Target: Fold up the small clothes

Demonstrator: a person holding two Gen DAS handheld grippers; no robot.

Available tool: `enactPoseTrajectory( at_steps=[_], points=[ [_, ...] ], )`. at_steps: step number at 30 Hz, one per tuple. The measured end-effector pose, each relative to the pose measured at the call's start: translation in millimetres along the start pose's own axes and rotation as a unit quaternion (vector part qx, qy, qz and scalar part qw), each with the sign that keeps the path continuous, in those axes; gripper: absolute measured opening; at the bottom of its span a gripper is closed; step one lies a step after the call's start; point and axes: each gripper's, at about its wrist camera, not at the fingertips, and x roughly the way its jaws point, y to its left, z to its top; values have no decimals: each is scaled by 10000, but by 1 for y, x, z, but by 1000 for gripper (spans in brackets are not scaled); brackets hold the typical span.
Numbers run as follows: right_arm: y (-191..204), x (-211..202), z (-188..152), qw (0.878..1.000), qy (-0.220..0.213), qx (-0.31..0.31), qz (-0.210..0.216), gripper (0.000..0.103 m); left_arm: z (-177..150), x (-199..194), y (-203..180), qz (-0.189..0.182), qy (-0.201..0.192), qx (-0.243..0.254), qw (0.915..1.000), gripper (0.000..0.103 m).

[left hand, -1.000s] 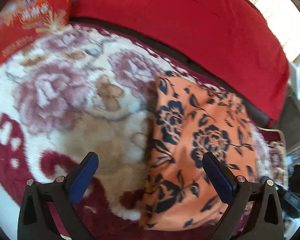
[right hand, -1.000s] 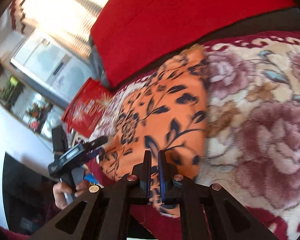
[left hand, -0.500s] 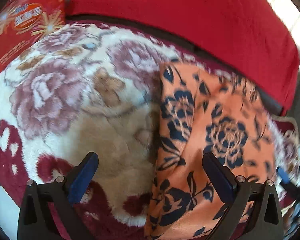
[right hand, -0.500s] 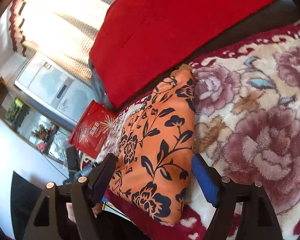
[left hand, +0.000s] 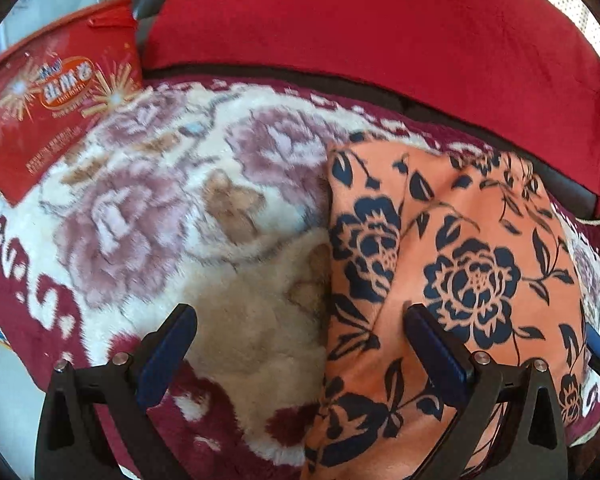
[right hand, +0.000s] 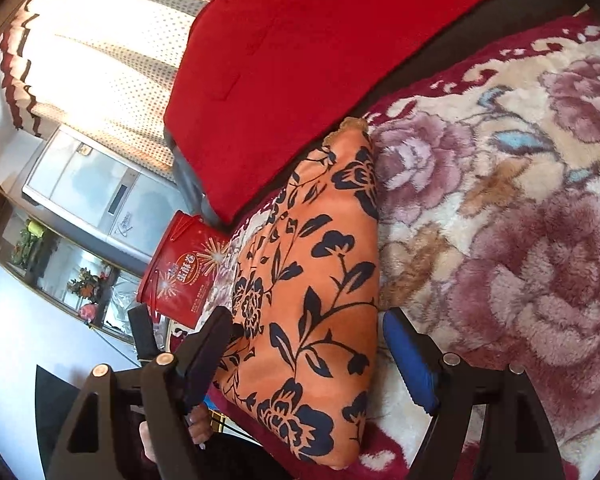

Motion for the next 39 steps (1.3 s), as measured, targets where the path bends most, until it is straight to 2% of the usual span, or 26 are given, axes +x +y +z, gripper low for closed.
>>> enactPoseTrajectory(
  at_steps=[10,14,18,20,23,29,31,33,34,36,39],
  points=[
    [2,10,1,10000,41,-40,-15,81,4,-16,-2,-305,-383,12,9988,103],
    [1,13,1,10000,70,-27,-15,81,5,-12,-4,-530,-261,-29,9982,103],
    [-2,19,2,9999,140,-11,-9,81,5,2,0,-960,199,-264,9948,103],
    [-4,24,2,9998,192,12,4,81,4,13,5,-1285,505,-486,9892,103],
    [-8,30,2,9996,259,114,55,81,1,34,15,-1985,1092,-1046,9684,103],
    [-21,42,2,9980,317,441,337,81,-1,39,25,-2472,1124,-1435,9517,103],
    [-24,45,3,9974,308,504,408,81,-1,39,27,-2827,1109,-1587,9395,103],
    [-27,47,4,9967,270,588,490,81,-3,43,23,-3352,1234,-1678,9189,103],
    [-28,48,5,9962,233,636,542,81,-3,45,19,-3408,1127,-1714,9175,103],
    [-29,51,7,9959,200,672,574,81,-3,49,14,-3147,1174,-1611,9280,103],
    [-25,56,7,9969,159,580,503,81,-2,54,9,-3191,1209,-1683,9248,103]
  ],
)
